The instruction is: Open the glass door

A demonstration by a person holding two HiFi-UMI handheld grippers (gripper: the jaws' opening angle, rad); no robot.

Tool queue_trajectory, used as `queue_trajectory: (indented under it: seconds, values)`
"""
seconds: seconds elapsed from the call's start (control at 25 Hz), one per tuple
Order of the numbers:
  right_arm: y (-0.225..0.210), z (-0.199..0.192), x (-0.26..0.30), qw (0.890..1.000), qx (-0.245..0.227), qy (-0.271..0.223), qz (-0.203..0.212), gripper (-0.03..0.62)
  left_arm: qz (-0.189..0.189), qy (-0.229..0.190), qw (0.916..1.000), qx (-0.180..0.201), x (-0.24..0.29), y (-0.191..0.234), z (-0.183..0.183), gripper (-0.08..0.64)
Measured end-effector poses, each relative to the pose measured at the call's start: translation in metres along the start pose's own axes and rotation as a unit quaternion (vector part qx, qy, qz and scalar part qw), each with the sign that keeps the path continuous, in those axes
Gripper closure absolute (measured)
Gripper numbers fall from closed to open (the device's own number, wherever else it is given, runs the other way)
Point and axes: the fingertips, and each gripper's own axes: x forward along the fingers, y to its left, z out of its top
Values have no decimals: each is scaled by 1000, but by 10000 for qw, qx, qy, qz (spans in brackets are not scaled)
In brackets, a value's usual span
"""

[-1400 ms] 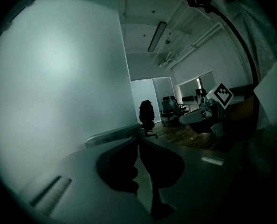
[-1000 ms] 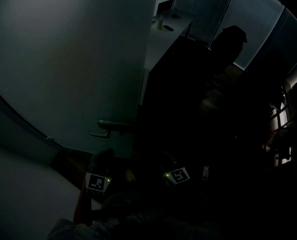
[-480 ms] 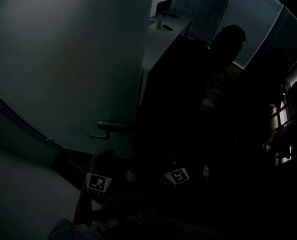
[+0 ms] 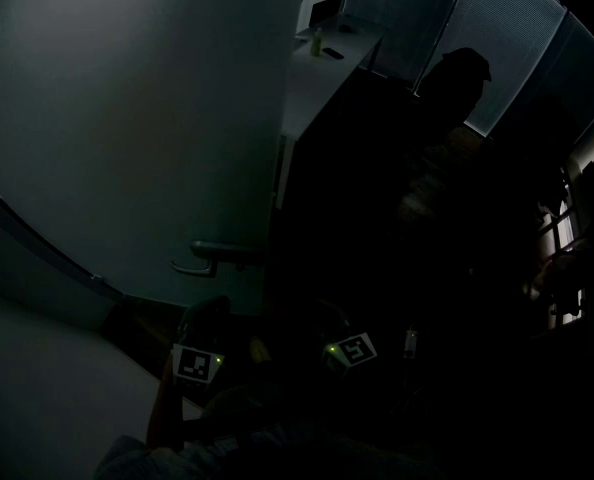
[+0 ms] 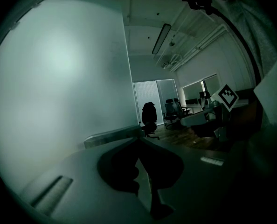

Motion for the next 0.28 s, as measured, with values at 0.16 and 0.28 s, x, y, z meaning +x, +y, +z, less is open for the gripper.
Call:
queue_trajectory:
  seconds: [0.16,0.28]
  values:
    - [0,-3,0,10000,7,13,-1,595,-36,21,10000,9,0,-2,-4,555]
    - [-2,-4,0,10000,3,37,-15,594,-44,27,10000,20,1,-4,-4,555]
